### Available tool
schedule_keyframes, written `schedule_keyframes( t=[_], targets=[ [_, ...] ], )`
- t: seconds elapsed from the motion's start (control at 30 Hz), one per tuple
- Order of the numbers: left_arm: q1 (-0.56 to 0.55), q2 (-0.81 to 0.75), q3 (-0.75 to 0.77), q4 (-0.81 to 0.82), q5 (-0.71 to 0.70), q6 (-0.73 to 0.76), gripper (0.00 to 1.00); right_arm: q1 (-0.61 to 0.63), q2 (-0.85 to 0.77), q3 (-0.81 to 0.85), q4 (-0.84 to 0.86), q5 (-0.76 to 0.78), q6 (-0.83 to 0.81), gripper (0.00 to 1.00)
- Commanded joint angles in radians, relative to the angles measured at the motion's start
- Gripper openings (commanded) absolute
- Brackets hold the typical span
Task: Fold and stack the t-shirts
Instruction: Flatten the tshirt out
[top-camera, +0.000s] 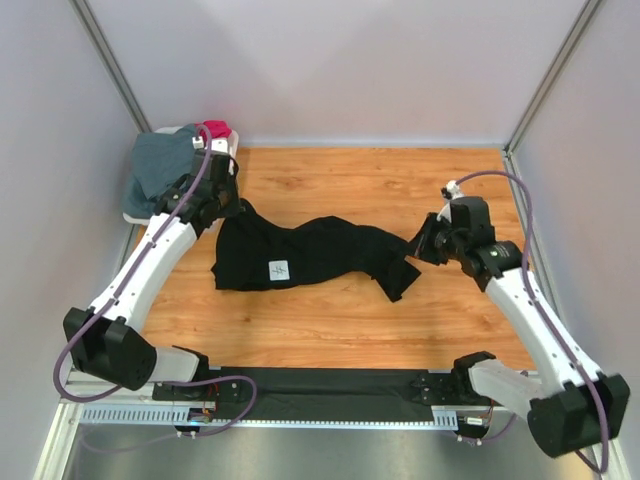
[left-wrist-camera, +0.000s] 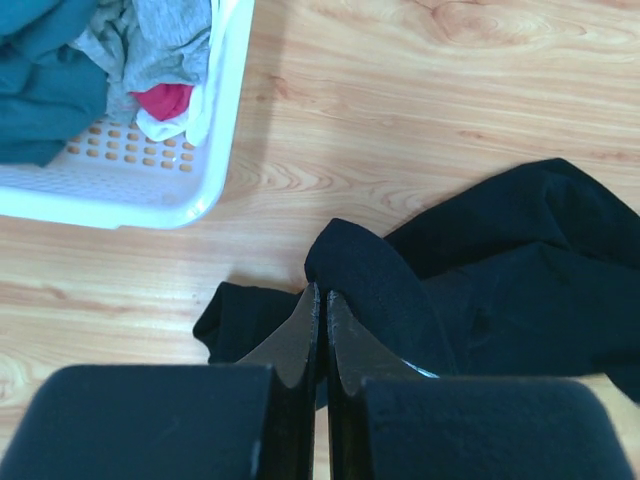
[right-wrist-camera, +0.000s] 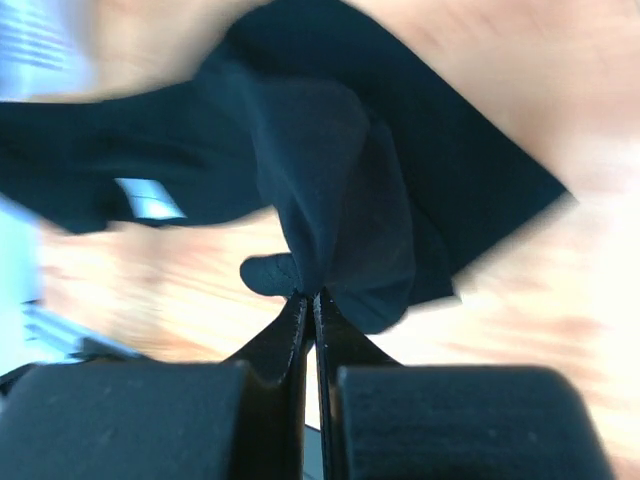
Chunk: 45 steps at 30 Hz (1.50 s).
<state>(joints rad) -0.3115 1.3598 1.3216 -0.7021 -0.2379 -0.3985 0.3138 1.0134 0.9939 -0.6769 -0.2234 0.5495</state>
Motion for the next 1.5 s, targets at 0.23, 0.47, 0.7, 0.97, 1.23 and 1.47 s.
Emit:
schedule_keyframes(
  t=[0.23,0.47,0.7,0.97,1.23,1.47],
  targets=[
    [0.000,-0.042,-0.085,0.090,0.080,0.001,0.00,-0.130,0.304,-0.146,0.094,0.133,-0.102,0.00],
    [0.000,-0.018,-0.105,0.093,0.077,0.003,0.00,-0.137,0.436,0.083,-0.080,0.131,-0.184,0.38],
    [0.000,-0.041,-0.157,0.133,0.094,-0.002,0.00,-0.050,0.317,0.327,-0.242,0.095,-0.126,0.90],
    [0.000,-0.054,-0.153,0.127,0.098,-0.003,0.00,0.258,0.398,0.339,-0.386,0.394,0.081,0.82],
    [0.000,-0.102,-0.179,0.121,0.077,-0.002,0.00,0.372,0.563,0.289,-0.336,0.455,0.121,0.75],
    [0.000,-0.105,-0.183,0.122,0.075,-0.003,0.00,0.396,0.636,0.252,-0.283,0.475,0.133,0.64]
  ],
)
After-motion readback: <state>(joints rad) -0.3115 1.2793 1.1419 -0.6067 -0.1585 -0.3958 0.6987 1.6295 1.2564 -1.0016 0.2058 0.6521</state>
